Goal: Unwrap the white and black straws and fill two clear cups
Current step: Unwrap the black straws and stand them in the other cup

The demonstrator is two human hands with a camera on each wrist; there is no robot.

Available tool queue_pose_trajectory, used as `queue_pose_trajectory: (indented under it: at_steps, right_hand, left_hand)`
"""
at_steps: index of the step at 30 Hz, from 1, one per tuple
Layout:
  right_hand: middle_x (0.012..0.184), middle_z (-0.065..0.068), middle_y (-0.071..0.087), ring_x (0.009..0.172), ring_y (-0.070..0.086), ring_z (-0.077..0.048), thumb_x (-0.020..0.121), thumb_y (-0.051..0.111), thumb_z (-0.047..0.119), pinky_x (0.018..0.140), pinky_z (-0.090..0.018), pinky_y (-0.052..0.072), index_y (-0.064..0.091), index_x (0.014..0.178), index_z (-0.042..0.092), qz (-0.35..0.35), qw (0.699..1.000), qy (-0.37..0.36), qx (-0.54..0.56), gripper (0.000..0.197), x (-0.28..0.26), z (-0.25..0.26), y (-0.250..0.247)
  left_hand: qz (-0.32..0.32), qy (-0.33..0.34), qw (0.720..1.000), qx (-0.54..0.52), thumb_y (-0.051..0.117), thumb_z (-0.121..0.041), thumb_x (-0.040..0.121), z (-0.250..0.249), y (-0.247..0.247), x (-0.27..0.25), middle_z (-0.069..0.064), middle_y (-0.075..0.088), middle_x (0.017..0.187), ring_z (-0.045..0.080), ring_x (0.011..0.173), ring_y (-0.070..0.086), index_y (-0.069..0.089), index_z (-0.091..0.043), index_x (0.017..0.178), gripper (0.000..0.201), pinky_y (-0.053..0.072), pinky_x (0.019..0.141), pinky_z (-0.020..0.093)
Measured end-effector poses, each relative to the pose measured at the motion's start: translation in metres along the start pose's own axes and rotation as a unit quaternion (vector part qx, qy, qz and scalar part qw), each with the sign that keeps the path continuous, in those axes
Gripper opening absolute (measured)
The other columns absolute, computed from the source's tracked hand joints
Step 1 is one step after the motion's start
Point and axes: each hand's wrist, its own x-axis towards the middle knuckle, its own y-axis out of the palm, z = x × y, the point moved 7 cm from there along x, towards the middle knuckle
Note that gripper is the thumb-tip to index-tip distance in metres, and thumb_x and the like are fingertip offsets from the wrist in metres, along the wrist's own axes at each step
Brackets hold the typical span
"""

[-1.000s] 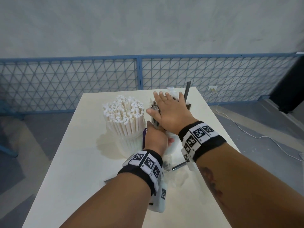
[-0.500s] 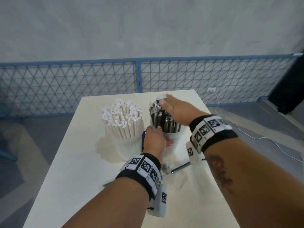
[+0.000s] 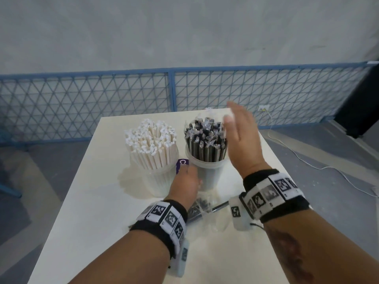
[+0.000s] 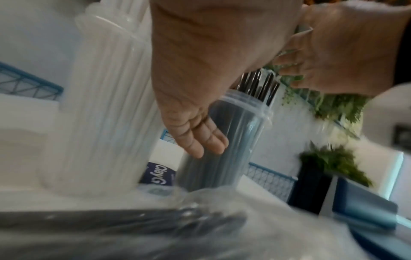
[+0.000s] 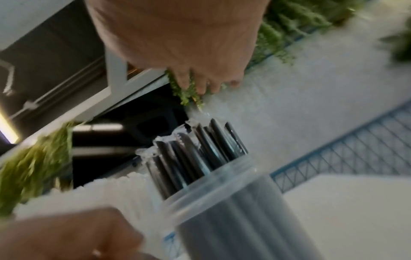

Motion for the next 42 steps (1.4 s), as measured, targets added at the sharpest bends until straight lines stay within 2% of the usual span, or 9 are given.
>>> queue_pose_trajectory:
  at_steps: [3,8,11,14,19,25,29,35,42]
  right_hand:
    - [0.124,-0.002,0.054,0.114,0.048,-0.013,0.099,0.04,0.027,0.102,-0.03,0.039,0.056,0.127,0.013,-0.154,0.962,0.203,0.099,0.035,-0.044,-0.042,-0.02]
    - [0.137,-0.01,0.043,0.119,0.05,-0.03,0.091,0.056,0.018,0.102,-0.047,0.046,0.042,0.139,0.01,-0.077,0.853,0.512,0.072,0.05,-0.143,-0.106,0.03]
    - [0.142,-0.018,0.04,0.122,0.047,-0.037,0.089,0.06,0.03,0.101,-0.049,0.045,0.037,0.141,0.004,0.032,0.812,0.583,0.022,0.063,-0.183,-0.119,0.057]
    - [0.133,-0.022,0.046,0.12,0.047,-0.039,0.087,0.062,0.034,0.101,-0.047,0.042,0.043,0.132,-0.001,0.09,0.816,0.569,-0.047,0.06,-0.192,-0.129,0.059]
    - [0.095,-0.007,0.061,0.081,0.061,-0.023,0.093,0.055,0.007,0.073,-0.036,0.052,0.029,0.146,0.016,-0.071,0.819,0.535,0.195,0.06,-0.165,-0.104,0.048]
    - [0.098,0.013,0.054,0.094,0.057,-0.006,0.093,0.052,0.004,0.083,-0.017,0.045,0.044,0.121,0.033,-0.112,0.956,0.191,0.194,0.041,-0.103,-0.007,-0.005]
    - [0.095,0.004,0.053,0.091,0.052,-0.012,0.088,0.065,0.023,0.083,-0.013,0.041,0.065,0.095,0.014,-0.118,0.992,0.019,0.037,0.011,-0.094,0.041,-0.022]
    - [0.079,0.011,0.047,0.064,0.043,-0.004,0.079,0.076,0.014,0.067,0.001,0.034,0.068,0.082,0.012,0.025,0.994,-0.018,-0.107,0.009,-0.101,0.044,0.002]
    - [0.094,0.006,0.061,0.075,0.057,-0.011,0.086,0.068,0.033,0.055,-0.009,0.033,0.068,0.1,0.021,0.153,0.961,0.178,-0.147,0.018,-0.083,0.005,0.008]
  left_hand:
    - [0.083,-0.023,0.947,0.31,0.058,-0.029,0.094,0.033,0.009,-0.014,0.013,0.054,0.136,0.034,0.125,0.053,0.045,-0.008,0.142,0.054,0.046,0.106,0.045]
    - [0.151,-0.069,0.869,0.466,0.085,-0.04,0.071,0.075,0.017,-0.026,0.01,0.042,0.149,0.032,0.139,0.04,0.01,-0.015,0.159,0.118,0.04,0.111,0.046]
    - [0.128,-0.075,0.874,0.462,0.08,-0.028,0.075,0.082,0.013,-0.023,0.011,0.056,0.133,0.032,0.123,0.054,0.044,-0.012,0.134,0.071,0.049,0.1,0.043]
    - [0.126,-0.057,0.918,0.372,0.071,-0.024,0.078,0.082,0.009,-0.025,0.006,0.068,0.106,0.029,0.103,0.064,0.056,-0.017,0.098,0.026,0.053,0.089,0.036]
    - [0.101,0.016,0.979,0.178,0.081,-0.023,0.082,0.052,0.002,-0.029,-0.012,0.063,0.082,0.01,0.08,0.061,0.056,-0.029,0.083,0.026,0.046,0.068,0.021]
    - [0.099,0.075,0.985,-0.121,0.082,-0.015,0.082,0.016,-0.015,-0.044,-0.011,0.074,0.085,0.007,0.075,0.069,0.063,-0.027,0.105,0.033,0.052,0.071,0.024]
    - [0.126,0.13,0.966,-0.185,0.072,-0.009,0.085,-0.001,-0.016,-0.054,0.036,0.066,0.078,0.04,0.068,0.062,0.071,-0.028,0.078,0.02,0.046,0.066,0.038]
    - [0.09,0.102,0.975,-0.176,0.048,0.003,0.103,0.025,-0.012,-0.032,0.032,0.063,0.077,0.022,0.059,0.064,0.061,0.011,0.106,0.015,0.052,0.056,0.028]
    - [0.079,0.047,0.968,-0.233,0.066,-0.001,0.094,0.041,-0.018,-0.025,0.001,0.074,0.093,0.016,0.086,0.068,0.064,-0.014,0.111,0.022,0.052,0.078,0.027]
